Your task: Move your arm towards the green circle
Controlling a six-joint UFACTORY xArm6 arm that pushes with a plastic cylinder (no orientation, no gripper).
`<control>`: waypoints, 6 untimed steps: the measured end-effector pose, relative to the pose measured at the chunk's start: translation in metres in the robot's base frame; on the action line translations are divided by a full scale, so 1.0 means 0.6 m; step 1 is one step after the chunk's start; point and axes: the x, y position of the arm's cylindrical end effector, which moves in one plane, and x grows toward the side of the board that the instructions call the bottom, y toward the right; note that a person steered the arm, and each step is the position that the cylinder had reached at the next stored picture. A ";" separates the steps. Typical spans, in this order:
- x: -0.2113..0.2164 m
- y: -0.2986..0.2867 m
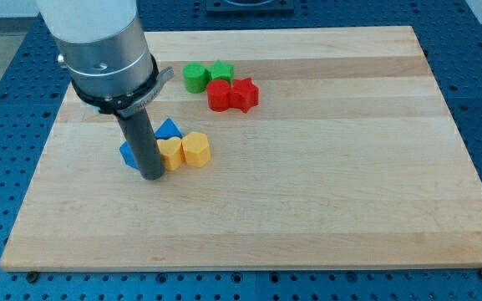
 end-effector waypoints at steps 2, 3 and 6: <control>0.006 0.000; 0.041 -0.011; 0.008 -0.177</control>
